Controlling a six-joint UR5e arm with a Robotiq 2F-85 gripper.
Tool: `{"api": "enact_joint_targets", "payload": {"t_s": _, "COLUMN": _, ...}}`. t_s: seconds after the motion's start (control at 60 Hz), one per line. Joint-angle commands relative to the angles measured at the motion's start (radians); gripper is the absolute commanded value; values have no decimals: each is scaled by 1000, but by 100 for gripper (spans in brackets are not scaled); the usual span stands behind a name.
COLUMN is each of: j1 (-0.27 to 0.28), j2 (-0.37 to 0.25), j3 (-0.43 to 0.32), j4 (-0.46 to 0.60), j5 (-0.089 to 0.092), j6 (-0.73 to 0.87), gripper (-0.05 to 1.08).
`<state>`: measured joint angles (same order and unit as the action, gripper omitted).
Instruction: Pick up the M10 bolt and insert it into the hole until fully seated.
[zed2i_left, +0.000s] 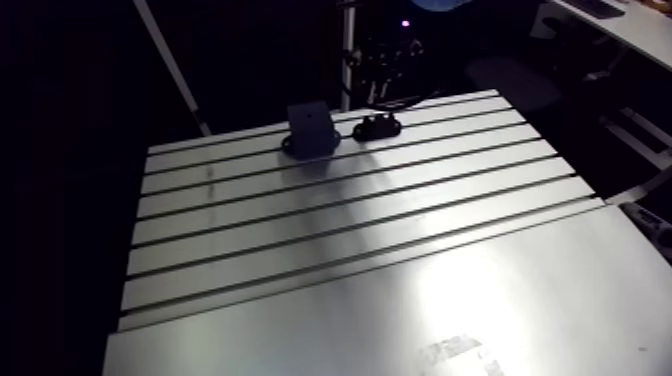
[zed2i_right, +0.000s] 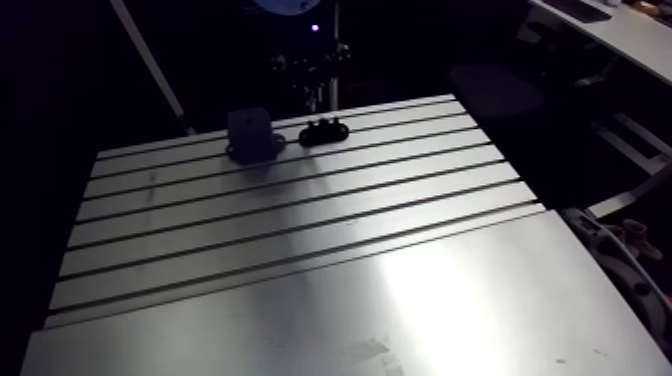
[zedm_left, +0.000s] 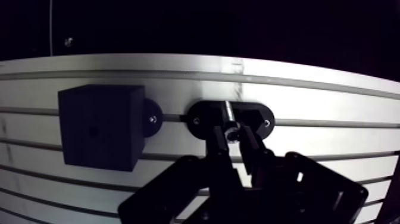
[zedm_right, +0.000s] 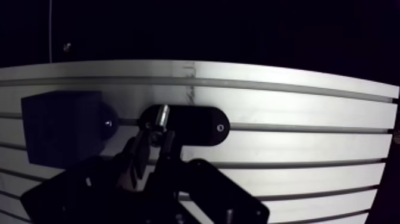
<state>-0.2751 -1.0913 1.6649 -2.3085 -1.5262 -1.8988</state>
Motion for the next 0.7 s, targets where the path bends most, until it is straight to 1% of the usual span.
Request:
{"api": "enact_joint_targets", "payload": {"t_s": 0.017, "j1": 12, "j2": -25, "j3": -13, "j4": -6, "j5": 8, "j6": 3, "gripper": 108}}
{"api": "enact_joint_targets", "payload": {"t_s": 0.083, "j1": 17, "j2": -39, "j3": -22, "j4": 5, "j5": 8, "j6": 9, "gripper": 108}}
{"api": "enact_joint_targets", "payload": {"t_s": 0.117, "j1": 21, "j2": -54, "j3": -38, "j4": 37, "j5": 7, "j6": 21, "gripper": 108}}
{"api": "enact_joint_targets", "payload": {"t_s": 0.133, "j1": 24, "j2": -63, "j3": -55, "j4": 70, "j5": 4, "j6": 33, "gripper": 108}}
{"api": "enact_joint_targets", "payload": {"t_s": 0.167, "j1": 24, "j2": -63, "j3": -55, "j4": 70, "j5": 4, "j6": 33, "gripper": 108}}
{"api": "enact_joint_targets", "payload": {"t_s": 0.183, "j1": 26, "j2": -71, "j3": -72, "j4": 107, "j5": 5, "j6": 48, "gripper": 108}}
{"api": "enact_joint_targets", "payload": {"t_s": 0.2, "j1": 26, "j2": -71, "j3": -72, "j4": 107, "j5": 5, "j6": 48, "gripper": 108}}
{"api": "enact_joint_targets", "payload": {"t_s": 0.217, "j1": 28, "j2": -76, "j3": -89, "j4": 144, "j5": 4, "j6": 59, "gripper": 108}}
{"api": "enact_joint_targets", "payload": {"t_s": 0.233, "j1": 28, "j2": -76, "j3": -89, "j4": 144, "j5": 4, "j6": 59, "gripper": 108}}
{"api": "enact_joint_targets", "payload": {"t_s": 0.267, "j1": 35, "j2": -82, "j3": -132, "j4": 222, "j5": 1, "j6": 82, "gripper": 108}}
{"api": "enact_joint_targets", "payload": {"t_s": 0.283, "j1": 35, "j2": -82, "j3": -132, "j4": 222, "j5": 1, "j6": 82, "gripper": 108}}
{"api": "enact_joint_targets", "payload": {"t_s": 0.3, "j1": 36, "j2": -83, "j3": -155, "j4": 270, "j5": 1, "j6": 100, "gripper": 108}}
{"api": "enact_joint_targets", "payload": {"t_s": 0.317, "j1": 36, "j2": -83, "j3": -155, "j4": 270, "j5": 1, "j6": 100, "gripper": 108}}
{"api": "enact_joint_targets", "payload": {"t_s": 0.333, "j1": 38, "j2": -82, "j3": -181, "j4": 324, "j5": 1, "j6": 120, "gripper": 108}}
{"api": "enact_joint_targets", "payload": {"t_s": 0.35, "j1": 38, "j2": -82, "j3": -181, "j4": 324, "j5": 1, "j6": 120, "gripper": 108}}
{"api": "enact_joint_targets", "payload": {"t_s": 0.367, "j1": 44, "j2": -81, "j3": -208, "j4": 374, "j5": -1, "j6": 136, "gripper": 108}}
{"api": "enact_joint_targets", "payload": {"t_s": 0.383, "j1": 44, "j2": -81, "j3": -208, "j4": 374, "j5": -1, "j6": 136, "gripper": 108}}
{"api": "enact_joint_targets", "payload": {"t_s": 0.4, "j1": 53, "j2": -80, "j3": -232, "j4": 414, "j5": -3, "j6": 149, "gripper": 108}}
{"api": "enact_joint_targets", "payload": {"t_s": 0.417, "j1": 53, "j2": -80, "j3": -232, "j4": 414, "j5": -3, "j6": 149, "gripper": 108}}
{"api": "enact_joint_targets", "payload": {"t_s": 0.433, "j1": 64, "j2": -77, "j3": -255, "j4": 450, "j5": -3, "j6": 154, "gripper": 108}}
{"api": "enact_joint_targets", "payload": {"t_s": 0.45, "j1": 64, "j2": -77, "j3": -255, "j4": 450, "j5": -3, "j6": 154, "gripper": 108}}
{"api": "enact_joint_targets", "payload": {"t_s": 0.483, "j1": 85, "j2": -71, "j3": -294, "j4": 511, "j5": -2, "j6": 161, "gripper": 108}}
{"api": "enact_joint_targets", "payload": {"t_s": 0.5, "j1": 86, "j2": -68, "j3": -309, "j4": 537, "j5": -5, "j6": 165, "gripper": 108}}
{"api": "enact_joint_targets", "payload": {"t_s": 0.567, "j1": 89, "j2": -61, "j3": -321, "j4": 558, "j5": -7, "j6": 169, "gripper": 108}}
{"api": "enact_joint_targets", "payload": {"t_s": 0.6, "j1": 95, "j2": -43, "j3": -346, "j4": 592, "j5": -4, "j6": 172, "gripper": 108}}
{"api": "enact_joint_targets", "payload": {"t_s": 0.65, "j1": 101, "j2": -31, "j3": -360, "j4": 608, "j5": -3, "j6": 176, "gripper": 108}}
{"api": "enact_joint_targets", "payload": {"t_s": 0.7, "j1": 111, "j2": -8, "j3": -384, "j4": 646, "j5": -1, "j6": 189, "gripper": 108}}
